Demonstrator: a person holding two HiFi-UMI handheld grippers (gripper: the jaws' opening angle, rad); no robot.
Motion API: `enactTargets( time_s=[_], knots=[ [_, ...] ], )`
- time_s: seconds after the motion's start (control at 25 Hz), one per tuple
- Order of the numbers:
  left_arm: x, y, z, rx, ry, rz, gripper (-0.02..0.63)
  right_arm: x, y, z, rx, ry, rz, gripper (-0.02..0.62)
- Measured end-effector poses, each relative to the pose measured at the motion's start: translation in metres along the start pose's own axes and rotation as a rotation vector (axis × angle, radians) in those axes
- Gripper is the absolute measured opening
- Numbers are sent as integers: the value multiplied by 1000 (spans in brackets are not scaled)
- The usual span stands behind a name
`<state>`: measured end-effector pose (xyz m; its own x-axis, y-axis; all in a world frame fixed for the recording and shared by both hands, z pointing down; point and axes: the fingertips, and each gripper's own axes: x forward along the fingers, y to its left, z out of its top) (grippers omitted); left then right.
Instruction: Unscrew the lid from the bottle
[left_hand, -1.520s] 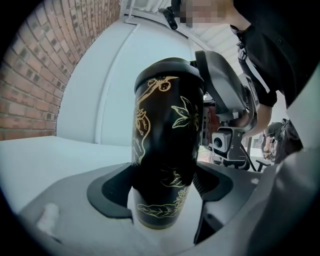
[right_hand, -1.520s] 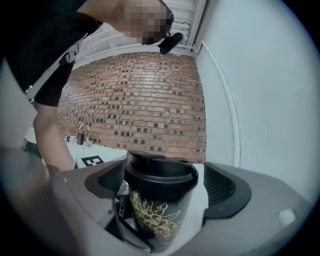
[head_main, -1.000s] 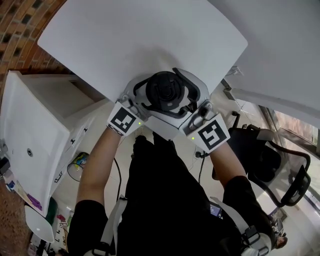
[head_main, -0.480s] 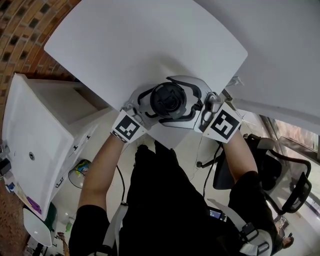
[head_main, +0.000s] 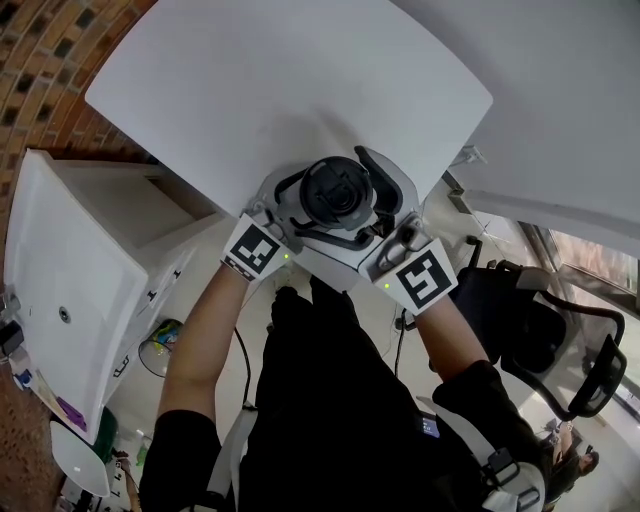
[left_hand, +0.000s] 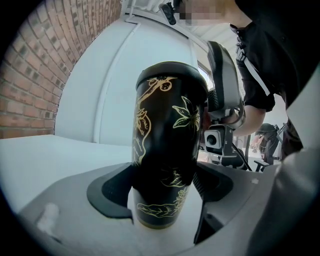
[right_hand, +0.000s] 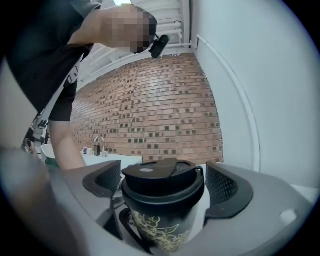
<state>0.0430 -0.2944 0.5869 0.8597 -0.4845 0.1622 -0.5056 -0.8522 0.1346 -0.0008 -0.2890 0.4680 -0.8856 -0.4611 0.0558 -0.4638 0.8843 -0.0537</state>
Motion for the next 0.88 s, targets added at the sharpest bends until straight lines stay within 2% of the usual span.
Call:
enactTargets(
  time_s=[0.08,0.16,0.28,0.4,0.68,0.76,0.88],
  knots=[
    [0,0,-1,-2,1,1,380,3,-4,-2,13,-7,-47,517],
    [0,1,0,-6,-1,1,380,4,-7,-1,9,-14,-82,486],
    [0,1,1,-3,-3,2,380,2,-2,-2,1,-5,-71,451],
    [0,0,-1,-1,2,0,380,0,0,-8,17,33,15,456],
    [1,0,-1,-6,5,2,380,-2,8,-8,18,92,367,462],
    [1,-1,-1,-10,6,3,382,-2,9,-7,7,105,427,462],
    [1,-1,0,-15,6,0,383,-2,11,-6,-10,108,459,462]
  ],
)
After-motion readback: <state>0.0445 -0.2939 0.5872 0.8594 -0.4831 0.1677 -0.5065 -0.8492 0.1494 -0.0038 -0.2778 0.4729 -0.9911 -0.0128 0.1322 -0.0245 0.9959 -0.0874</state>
